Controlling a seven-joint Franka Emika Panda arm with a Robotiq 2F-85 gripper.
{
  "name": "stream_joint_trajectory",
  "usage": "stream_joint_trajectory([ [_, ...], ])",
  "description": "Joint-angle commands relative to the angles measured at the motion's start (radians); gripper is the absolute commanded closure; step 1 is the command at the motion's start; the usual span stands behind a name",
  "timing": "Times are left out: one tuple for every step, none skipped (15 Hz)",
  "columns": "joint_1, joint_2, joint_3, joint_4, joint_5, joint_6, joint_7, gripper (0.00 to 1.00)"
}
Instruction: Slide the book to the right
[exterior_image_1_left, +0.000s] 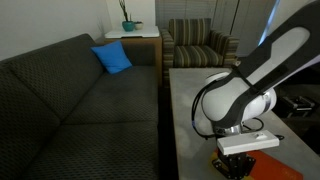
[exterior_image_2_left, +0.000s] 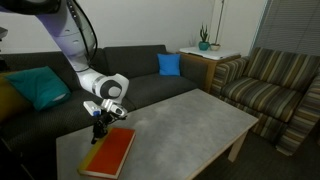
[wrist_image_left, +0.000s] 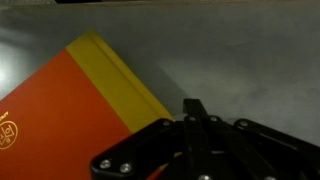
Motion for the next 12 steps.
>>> stream_joint_trajectory([
  [-0.022,-0.042,-0.028,-0.061,-0.009,0.006,-0.01,1.0],
  [-0.024,-0.047,-0.036,-0.066,-0.012,0.006,-0.011,1.0],
  [-0.023,-0.053,-0.046,-0.074,-0.015,0.006,-0.012,1.0],
  [-0.022,-0.062,-0.056,-0.087,-0.017,0.009,-0.012,1.0],
  [-0.02,-0.071,-0.065,-0.099,-0.02,0.01,-0.015,1.0],
  [-0.017,-0.082,-0.075,-0.114,-0.023,0.009,-0.015,1.0],
  [-0.016,-0.09,-0.084,-0.126,-0.025,0.009,-0.017,1.0],
  [-0.016,-0.1,-0.092,-0.143,-0.027,0.008,-0.018,1.0],
  [-0.016,-0.11,-0.101,-0.161,-0.029,0.01,-0.018,1.0],
  [-0.017,-0.122,-0.109,-0.183,-0.03,0.012,-0.02,1.0],
  [-0.016,-0.131,-0.117,-0.199,-0.031,0.014,-0.02,1.0],
  [-0.016,-0.144,-0.126,-0.222,-0.032,0.015,-0.022,1.0],
])
